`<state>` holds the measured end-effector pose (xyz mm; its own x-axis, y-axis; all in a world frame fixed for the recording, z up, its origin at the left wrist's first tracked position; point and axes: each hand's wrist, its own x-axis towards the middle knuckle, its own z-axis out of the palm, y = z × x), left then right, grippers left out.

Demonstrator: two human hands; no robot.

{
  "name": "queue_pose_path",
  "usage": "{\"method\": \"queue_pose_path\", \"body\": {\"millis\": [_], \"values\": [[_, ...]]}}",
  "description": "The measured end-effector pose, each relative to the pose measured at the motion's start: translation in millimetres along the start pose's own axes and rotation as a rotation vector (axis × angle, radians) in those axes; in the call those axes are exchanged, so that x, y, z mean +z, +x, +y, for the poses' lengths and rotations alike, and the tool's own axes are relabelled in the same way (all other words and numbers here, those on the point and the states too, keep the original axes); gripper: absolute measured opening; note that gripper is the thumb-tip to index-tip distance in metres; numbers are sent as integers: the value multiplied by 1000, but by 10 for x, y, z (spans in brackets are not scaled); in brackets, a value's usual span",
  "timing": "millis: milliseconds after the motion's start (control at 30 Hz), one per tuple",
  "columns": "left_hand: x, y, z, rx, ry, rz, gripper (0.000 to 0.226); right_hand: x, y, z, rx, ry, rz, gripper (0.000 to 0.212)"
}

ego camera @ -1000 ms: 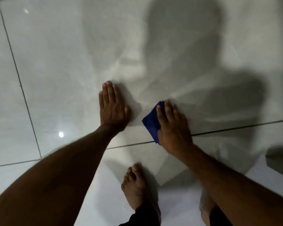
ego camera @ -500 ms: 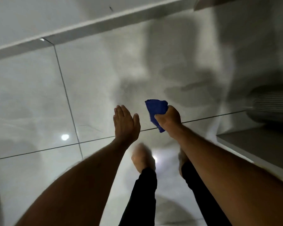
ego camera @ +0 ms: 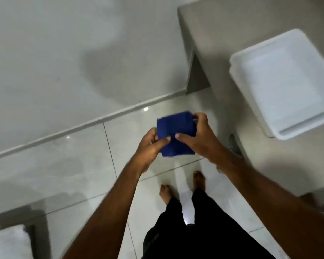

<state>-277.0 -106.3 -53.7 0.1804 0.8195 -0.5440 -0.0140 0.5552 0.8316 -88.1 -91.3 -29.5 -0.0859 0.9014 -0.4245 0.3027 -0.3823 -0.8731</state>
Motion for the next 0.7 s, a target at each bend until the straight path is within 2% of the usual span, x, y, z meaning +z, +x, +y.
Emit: {"method": "queue_pose_path", "body": {"millis": [100, 200, 267, 467, 600, 700], "values": [[143, -409, 268, 111, -51, -19, 49, -139, -405, -252, -6, 148, 19, 78], [296, -596, 448, 116, -47, -31, 34, -215, -627, -309, 44, 342, 38, 50], [379, -603, 557, 115, 27, -27, 30, -310, -700, -326, 72, 413, 50, 41], [711, -346, 937, 142, 233, -74, 26, -762, -737, -393, 85, 398, 174, 50], [1207, 13, 1267, 232, 379, -74, 19, -1293, -676, -407, 63, 370, 373, 44], [1680, 350, 1478, 305, 547, -70, 22, -1746, -607, -339, 88, 298, 541, 43]]}}
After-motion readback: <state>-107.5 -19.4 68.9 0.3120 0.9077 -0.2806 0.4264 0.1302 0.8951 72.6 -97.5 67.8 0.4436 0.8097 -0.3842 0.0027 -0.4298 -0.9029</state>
